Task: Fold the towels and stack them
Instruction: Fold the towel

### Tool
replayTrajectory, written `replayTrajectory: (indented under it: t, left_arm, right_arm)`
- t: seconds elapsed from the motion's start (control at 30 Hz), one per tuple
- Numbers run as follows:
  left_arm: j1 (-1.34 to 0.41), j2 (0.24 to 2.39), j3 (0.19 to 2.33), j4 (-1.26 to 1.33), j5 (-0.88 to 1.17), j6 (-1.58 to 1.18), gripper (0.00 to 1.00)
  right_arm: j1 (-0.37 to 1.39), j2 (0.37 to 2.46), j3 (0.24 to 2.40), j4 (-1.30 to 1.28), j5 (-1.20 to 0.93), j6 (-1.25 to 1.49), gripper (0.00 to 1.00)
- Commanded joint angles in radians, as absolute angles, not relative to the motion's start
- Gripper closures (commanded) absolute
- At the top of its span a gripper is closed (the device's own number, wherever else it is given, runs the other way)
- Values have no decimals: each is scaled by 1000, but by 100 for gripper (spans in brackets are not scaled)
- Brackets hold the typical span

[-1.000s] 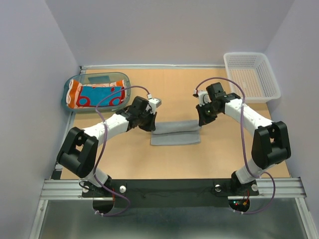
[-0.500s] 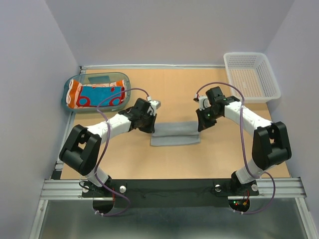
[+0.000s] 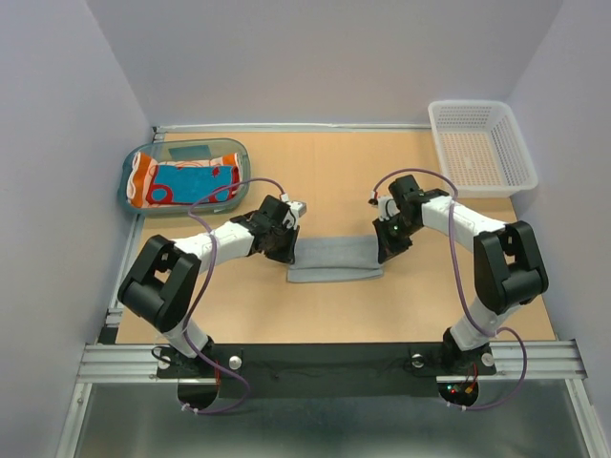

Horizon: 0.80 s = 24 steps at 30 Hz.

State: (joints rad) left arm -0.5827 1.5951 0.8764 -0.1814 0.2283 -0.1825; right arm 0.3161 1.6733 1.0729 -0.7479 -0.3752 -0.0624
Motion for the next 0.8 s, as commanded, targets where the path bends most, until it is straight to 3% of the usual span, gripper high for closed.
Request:
replayTrajectory:
  t: [0.0,0.43,0.77]
  left_arm:
    - [-584,1562,868,-199,209,-178,100]
    - [-587,1464,925,-270,186,-181,100]
    - [-618,1459,842,-236,192,-221,100]
  right_arm:
    - [318,1651,1080,-738,-341,-54,100]
    - [318,1569,1121,-744,-327,-29,100]
    - [318,1600,1078,-736,-319,-28,99]
